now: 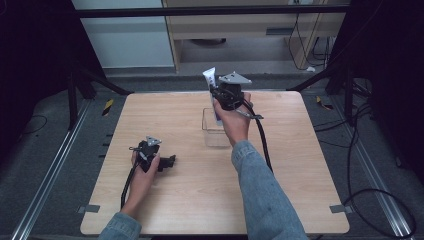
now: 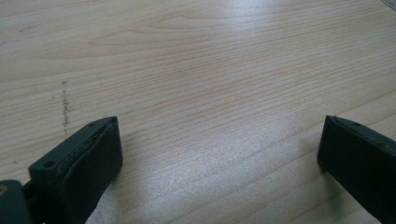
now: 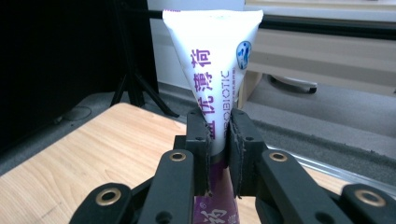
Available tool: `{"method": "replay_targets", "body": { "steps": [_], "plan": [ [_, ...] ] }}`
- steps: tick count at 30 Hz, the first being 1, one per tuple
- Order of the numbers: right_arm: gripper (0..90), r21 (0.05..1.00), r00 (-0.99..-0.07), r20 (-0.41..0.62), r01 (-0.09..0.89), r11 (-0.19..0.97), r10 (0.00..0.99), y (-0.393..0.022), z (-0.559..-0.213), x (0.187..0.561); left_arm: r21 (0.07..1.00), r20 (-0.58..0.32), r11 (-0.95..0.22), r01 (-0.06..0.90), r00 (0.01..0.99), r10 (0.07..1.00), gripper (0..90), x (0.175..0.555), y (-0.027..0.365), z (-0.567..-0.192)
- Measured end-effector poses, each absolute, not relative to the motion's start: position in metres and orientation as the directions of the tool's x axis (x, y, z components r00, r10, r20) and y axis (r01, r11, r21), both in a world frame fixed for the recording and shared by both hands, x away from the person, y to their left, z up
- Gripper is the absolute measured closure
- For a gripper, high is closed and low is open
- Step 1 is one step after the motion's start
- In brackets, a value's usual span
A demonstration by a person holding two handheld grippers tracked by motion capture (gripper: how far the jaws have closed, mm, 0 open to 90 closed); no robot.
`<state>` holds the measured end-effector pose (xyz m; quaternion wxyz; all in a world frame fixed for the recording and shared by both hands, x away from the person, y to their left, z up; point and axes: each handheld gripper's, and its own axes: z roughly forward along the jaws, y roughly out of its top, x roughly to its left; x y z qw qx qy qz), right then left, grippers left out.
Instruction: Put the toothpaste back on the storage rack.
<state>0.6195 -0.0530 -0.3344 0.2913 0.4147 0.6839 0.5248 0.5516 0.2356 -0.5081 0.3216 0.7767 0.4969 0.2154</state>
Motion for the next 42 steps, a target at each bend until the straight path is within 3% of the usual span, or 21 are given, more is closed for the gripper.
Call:
{"method": "replay_targets", "body": {
  "steps": [13, 42],
  "plan": [
    [79.9, 0.943, -0.496, 0.019, 0.297, 0.149, 0.868, -0.046, -0.363, 0.621, 0.712, 0.017, -0.303, 0.634, 0.416, 0.909, 0.0, 0.552, 0.236, -0.508],
    [79.8, 0.933, -0.492, -0.004, 0.311, 0.180, 0.870, -0.043, -0.381, 0.618, 0.712, 0.016, -0.303, 0.634, 0.416, 0.909, 0.0, 0.552, 0.236, -0.508]
  ]
}}
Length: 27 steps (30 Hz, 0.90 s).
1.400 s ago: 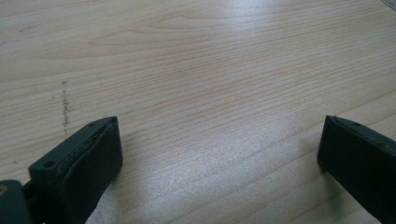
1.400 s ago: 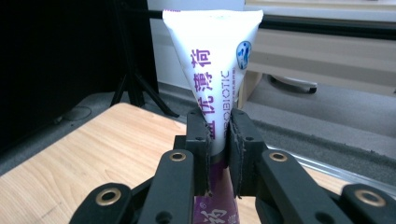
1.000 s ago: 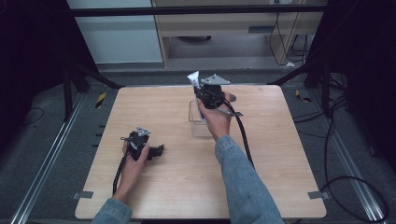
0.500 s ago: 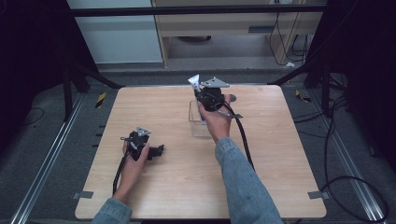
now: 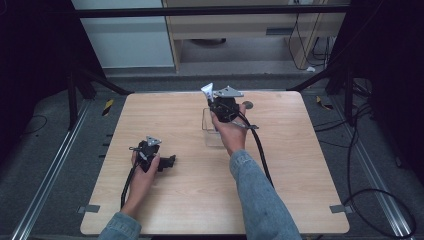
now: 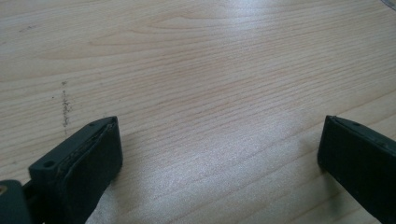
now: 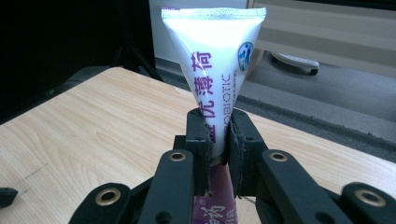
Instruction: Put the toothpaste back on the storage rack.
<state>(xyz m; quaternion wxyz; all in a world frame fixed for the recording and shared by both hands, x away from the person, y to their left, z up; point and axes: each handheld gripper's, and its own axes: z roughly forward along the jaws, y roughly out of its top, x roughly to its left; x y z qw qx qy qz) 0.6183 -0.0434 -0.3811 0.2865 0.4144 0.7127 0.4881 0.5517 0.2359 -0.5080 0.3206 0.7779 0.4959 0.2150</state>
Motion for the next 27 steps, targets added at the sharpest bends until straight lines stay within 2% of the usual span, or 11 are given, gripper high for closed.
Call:
{"method": "replay_targets", "body": {
  "steps": [27],
  "plan": [
    [79.9, 0.900, -0.505, -0.038, 0.357, 0.249, 0.862, -0.041, -0.405, 0.614, 0.711, 0.018, -0.306, 0.633, 0.419, 0.908, 0.0, 0.552, 0.236, -0.508]
  ]
}}
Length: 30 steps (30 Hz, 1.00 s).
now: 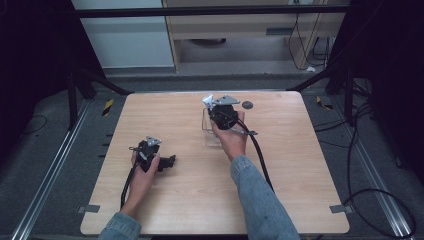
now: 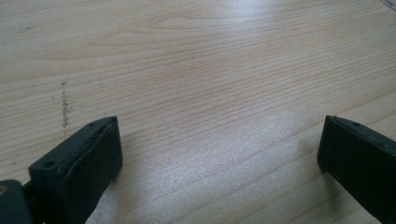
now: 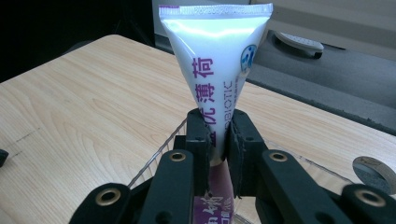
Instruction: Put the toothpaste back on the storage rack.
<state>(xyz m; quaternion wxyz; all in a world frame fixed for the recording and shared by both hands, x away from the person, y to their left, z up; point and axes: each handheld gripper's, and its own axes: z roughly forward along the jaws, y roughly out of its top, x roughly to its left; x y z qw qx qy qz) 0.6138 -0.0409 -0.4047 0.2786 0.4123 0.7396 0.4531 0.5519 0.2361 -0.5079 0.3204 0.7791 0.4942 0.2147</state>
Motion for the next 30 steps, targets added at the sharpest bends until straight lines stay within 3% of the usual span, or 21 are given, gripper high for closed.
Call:
{"method": "replay_targets", "body": {
  "steps": [30],
  "plan": [
    [79.3, 0.877, -0.515, -0.046, 0.390, 0.282, 0.856, -0.025, -0.406, 0.627, 0.711, 0.017, -0.306, 0.633, 0.419, 0.908, 0.0, 0.552, 0.236, -0.508]
  ]
}}
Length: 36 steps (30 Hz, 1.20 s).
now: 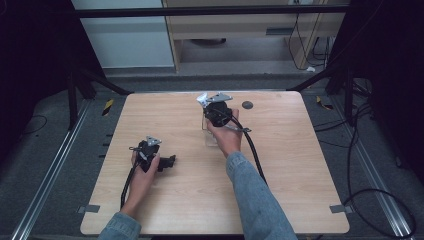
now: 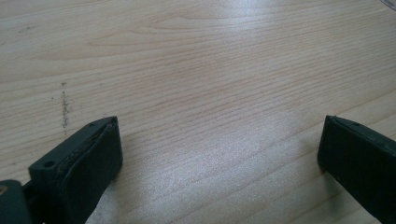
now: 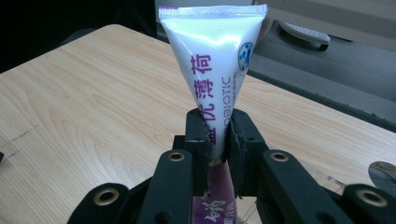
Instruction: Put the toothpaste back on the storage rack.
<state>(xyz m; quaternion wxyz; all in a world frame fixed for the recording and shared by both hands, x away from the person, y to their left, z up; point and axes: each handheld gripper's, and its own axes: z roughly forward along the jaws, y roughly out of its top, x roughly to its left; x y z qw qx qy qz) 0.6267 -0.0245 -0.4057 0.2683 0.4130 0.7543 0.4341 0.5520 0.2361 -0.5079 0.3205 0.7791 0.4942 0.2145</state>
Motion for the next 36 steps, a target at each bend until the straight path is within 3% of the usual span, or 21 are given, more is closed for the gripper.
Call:
{"method": "replay_targets", "body": {
  "steps": [34, 36],
  "plan": [
    [78.5, 0.869, -0.532, -0.027, 0.406, 0.282, 0.847, -0.0270, -0.4033, 0.6249, 0.711, 0.018, -0.306, 0.633, 0.419, 0.908, 0.0, 0.5519, 0.2361, -0.5079],
    [78.5, 0.869, -0.530, -0.022, 0.408, 0.278, 0.848, -0.0273, -0.4035, 0.6265, 0.719, 0.071, -0.341, 0.606, 0.423, 0.903, 0.0, 0.5540, 0.2388, -0.5071]
  ]
}}
